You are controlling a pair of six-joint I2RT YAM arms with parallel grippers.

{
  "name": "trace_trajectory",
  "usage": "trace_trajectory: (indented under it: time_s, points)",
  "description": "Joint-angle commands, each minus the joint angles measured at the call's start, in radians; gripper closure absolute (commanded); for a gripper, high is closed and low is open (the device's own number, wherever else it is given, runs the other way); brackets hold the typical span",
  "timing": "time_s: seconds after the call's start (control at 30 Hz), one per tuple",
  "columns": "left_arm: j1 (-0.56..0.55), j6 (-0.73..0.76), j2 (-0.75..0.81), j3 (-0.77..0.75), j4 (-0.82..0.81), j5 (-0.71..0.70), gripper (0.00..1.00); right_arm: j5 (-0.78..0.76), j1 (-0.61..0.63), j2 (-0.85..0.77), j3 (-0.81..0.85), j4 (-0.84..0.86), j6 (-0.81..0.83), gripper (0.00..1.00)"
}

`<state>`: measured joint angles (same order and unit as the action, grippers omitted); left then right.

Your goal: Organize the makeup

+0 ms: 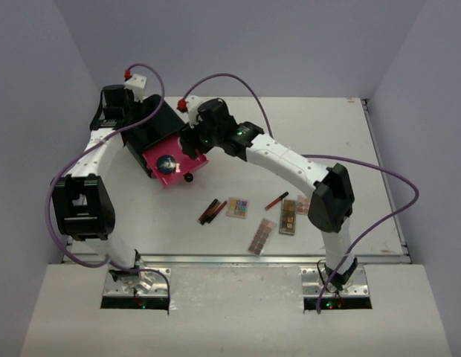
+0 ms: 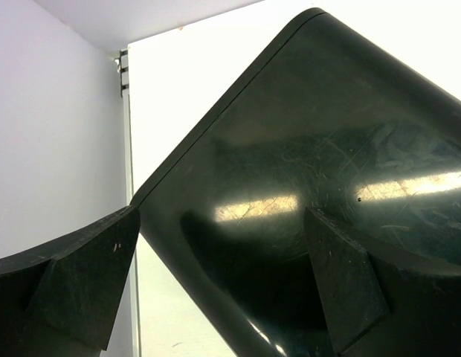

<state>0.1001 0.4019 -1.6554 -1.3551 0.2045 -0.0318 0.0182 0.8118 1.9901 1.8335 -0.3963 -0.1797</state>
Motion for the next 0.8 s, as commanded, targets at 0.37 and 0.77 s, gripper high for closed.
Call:
trace_trajectory:
  time_s: [0.37, 0.77]
  points:
    - [0.015, 0.009, 0.009, 0.067, 0.027, 0.027, 0.08, -0.188, 0.063, 0.187, 0.182, -0.004, 0.045, 0.98]
    - [0.015, 0.01, 0.004, 0.068, 0.029, 0.053, 0.08, -0.202, 0.067, 0.255, 0.191, -0.011, 0.024, 0.96]
